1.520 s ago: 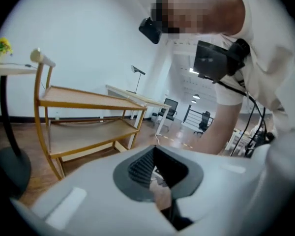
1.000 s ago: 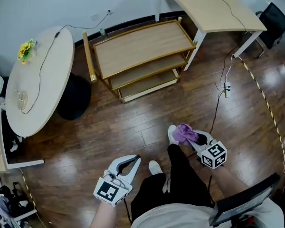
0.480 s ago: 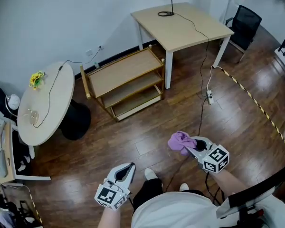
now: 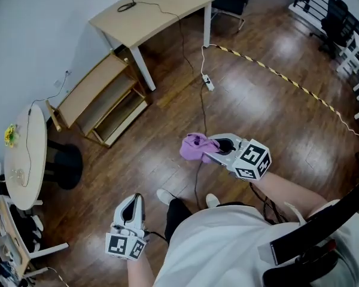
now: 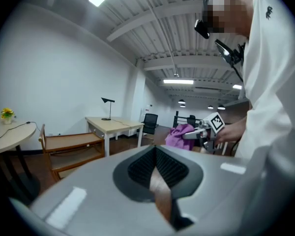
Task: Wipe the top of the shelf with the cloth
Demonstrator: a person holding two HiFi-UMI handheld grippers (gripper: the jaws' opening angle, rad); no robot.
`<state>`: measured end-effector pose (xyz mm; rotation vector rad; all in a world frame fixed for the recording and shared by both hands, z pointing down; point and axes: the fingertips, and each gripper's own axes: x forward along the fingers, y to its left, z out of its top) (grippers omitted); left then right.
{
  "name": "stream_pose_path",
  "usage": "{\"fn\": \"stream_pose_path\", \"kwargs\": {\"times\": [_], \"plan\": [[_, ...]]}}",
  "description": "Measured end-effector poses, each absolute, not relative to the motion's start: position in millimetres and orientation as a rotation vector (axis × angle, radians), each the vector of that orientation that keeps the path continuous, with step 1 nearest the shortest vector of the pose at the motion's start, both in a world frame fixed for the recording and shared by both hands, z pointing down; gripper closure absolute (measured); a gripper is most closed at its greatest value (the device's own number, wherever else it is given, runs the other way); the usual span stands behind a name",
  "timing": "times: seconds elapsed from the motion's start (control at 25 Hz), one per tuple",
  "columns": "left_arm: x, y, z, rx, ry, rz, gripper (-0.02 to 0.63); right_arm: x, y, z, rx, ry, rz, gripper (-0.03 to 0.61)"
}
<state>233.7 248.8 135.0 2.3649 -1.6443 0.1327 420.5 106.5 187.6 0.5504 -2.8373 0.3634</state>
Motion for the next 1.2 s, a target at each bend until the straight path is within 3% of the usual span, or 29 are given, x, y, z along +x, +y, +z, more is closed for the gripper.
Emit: {"fn": "stream_pose_path", "kwargs": {"times": [0.44,1.2], "plan": [[315,273,112,2.468,-1.559,0.183,0.592,495,157,149,0.575,-2.920,0.347,0.486],[367,275,96,2.543,-1.475,0.236,0.593,530,185,116,0.561,-2.990,0.324,0.485]]}}
